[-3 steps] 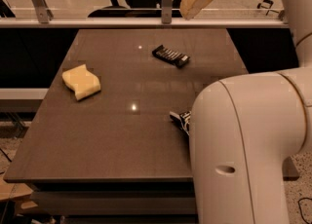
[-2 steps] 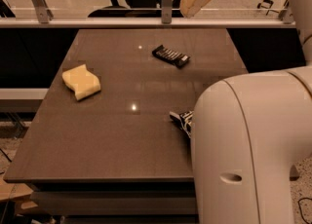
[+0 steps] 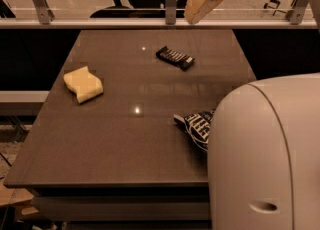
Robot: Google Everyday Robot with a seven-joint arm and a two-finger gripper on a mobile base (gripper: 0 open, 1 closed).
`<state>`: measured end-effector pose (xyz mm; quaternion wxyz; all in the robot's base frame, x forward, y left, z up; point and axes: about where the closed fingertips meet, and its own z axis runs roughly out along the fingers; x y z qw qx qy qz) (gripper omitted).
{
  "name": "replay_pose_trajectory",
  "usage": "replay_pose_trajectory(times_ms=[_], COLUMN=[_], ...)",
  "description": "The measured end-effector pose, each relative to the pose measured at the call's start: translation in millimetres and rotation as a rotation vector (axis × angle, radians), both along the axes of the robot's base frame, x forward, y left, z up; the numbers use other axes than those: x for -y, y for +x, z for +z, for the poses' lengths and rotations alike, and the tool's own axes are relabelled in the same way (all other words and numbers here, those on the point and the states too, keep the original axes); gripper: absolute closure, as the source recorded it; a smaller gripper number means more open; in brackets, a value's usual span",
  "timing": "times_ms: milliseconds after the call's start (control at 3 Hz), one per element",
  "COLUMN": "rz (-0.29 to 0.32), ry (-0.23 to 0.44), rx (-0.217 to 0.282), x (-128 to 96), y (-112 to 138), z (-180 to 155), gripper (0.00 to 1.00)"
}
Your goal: Move rxbar chocolate near sponge
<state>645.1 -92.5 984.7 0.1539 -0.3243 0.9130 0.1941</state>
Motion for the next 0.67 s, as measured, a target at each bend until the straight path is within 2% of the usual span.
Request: replay_pose_trajectory(times_ms=[333, 667], rz=[0.069, 0.062], ry=[0.066, 0.074], rx=[-0.039, -0.021], x=[-2.9, -6.9], y=[-9.7, -2.4], z=[-22.7, -24.3], gripper=[1.0, 0.82])
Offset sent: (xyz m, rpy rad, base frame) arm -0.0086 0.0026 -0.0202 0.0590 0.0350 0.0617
